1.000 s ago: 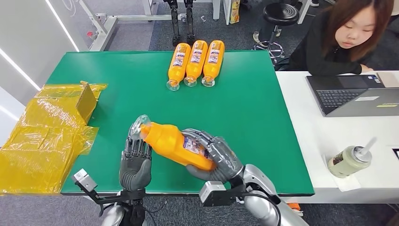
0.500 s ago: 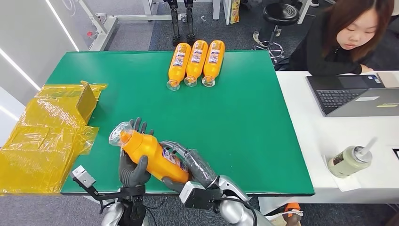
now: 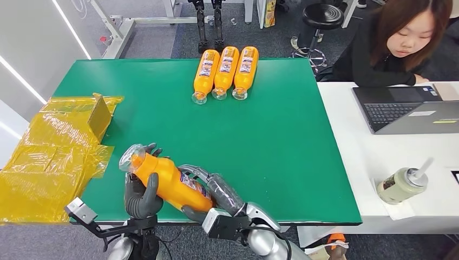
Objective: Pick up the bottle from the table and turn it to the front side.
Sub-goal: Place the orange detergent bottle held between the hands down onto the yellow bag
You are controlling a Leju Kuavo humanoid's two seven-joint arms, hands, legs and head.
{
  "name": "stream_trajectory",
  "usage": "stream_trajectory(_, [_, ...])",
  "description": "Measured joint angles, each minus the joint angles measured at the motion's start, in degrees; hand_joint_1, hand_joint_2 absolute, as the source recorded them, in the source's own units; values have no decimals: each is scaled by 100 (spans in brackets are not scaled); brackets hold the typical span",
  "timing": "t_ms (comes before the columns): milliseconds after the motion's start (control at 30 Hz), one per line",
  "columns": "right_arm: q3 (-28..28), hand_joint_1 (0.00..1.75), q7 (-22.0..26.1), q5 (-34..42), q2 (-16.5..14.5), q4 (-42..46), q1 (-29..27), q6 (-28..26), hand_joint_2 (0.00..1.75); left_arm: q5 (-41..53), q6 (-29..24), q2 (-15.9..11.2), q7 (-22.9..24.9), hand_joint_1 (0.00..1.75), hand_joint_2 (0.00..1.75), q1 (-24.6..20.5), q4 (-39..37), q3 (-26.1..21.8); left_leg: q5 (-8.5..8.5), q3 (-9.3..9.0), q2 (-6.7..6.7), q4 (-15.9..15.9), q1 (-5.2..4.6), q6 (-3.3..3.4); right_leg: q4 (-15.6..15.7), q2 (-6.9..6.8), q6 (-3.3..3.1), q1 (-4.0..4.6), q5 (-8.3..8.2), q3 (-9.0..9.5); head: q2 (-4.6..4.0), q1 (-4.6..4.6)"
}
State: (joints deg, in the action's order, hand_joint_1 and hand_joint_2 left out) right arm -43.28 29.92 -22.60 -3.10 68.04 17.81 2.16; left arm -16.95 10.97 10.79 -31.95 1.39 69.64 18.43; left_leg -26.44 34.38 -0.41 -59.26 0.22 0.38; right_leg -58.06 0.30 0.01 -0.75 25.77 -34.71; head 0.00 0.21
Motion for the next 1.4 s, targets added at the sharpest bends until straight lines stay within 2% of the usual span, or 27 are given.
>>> stream_trajectory(233, [-2, 174, 9, -3, -3, 0, 5, 32, 175, 16, -21, -14, 0, 165, 175, 16, 77, -5, 0, 0, 0, 0, 0, 0, 0, 0, 0, 0, 0, -1, 0, -1])
stream_trajectory(400, [-2, 173, 0, -2, -3, 0, 12, 40, 175, 15, -22, -47, 0, 175, 175, 22, 109, -9, 0, 0, 0, 0, 0, 0, 0, 0, 0, 1, 0, -1, 0, 0])
stream_trajectory(467, [-2, 167, -19, -2, -3, 0, 32, 63, 175, 14, -23, -51, 0, 175, 175, 25, 122, -9, 0, 0, 0, 0, 0, 0, 0, 0, 0, 0, 0, 0, 0, 1])
stream_trajectory(500, [-2, 145, -31, -2, -3, 0, 48, 76, 175, 14, -24, -52, 0, 175, 175, 25, 129, -9, 0, 0, 0, 0, 0, 0, 0, 0, 0, 0, 0, 0, 0, 1])
stream_trajectory(600, [-2, 24, -53, -2, -3, 0, 92, 113, 175, 15, -29, -52, -1, 175, 175, 22, 156, -9, 0, 0, 0, 0, 0, 0, 0, 0, 0, 0, 0, 0, 0, 0])
stream_trajectory(633, [-2, 3, -61, -3, -3, 0, 99, 130, 175, 16, -31, -52, -1, 175, 175, 21, 165, -10, 0, -1, 0, 0, 0, 0, 0, 0, 0, 0, 0, 0, 0, -1])
stream_trajectory(900, [-17, 0, -49, -62, -29, 56, 70, 143, 175, -4, -82, -50, 6, 175, 175, 18, 203, -8, 0, -1, 0, 0, 0, 0, 0, 1, 0, 1, 0, -1, 0, -1])
stream_trajectory(1000, [-17, 0, 110, 27, -29, 149, 17, 91, 175, -23, -106, -50, 8, 175, 175, 16, 203, -5, 0, -1, 1, 0, 0, 0, 0, 2, 0, 1, 0, -2, 0, -1])
stream_trajectory(1100, [16, 0, 466, 224, -30, 401, -96, -100, 175, -55, -132, -50, 30, 175, 175, 14, 204, -1, 0, -1, 1, 0, 0, 0, 0, 1, 0, 0, 0, -2, 0, 0])
stream_trajectory(1233, [251, 0, 932, 795, -29, 1050, -386, -876, 175, -100, -137, -50, 95, 175, 175, 8, 207, 0, 0, -1, 1, -1, 0, 0, 1, 1, 0, 0, 0, -3, 0, 0])
stream_trajectory(1400, [382, 0, 1012, 1562, 86, 1777, -719, -2544, 175, 19, -201, -59, 35, 175, 175, -25, 205, 34, -1, -1, 5, -1, -1, 0, 4, 4, 0, -1, 0, -3, 0, 1])
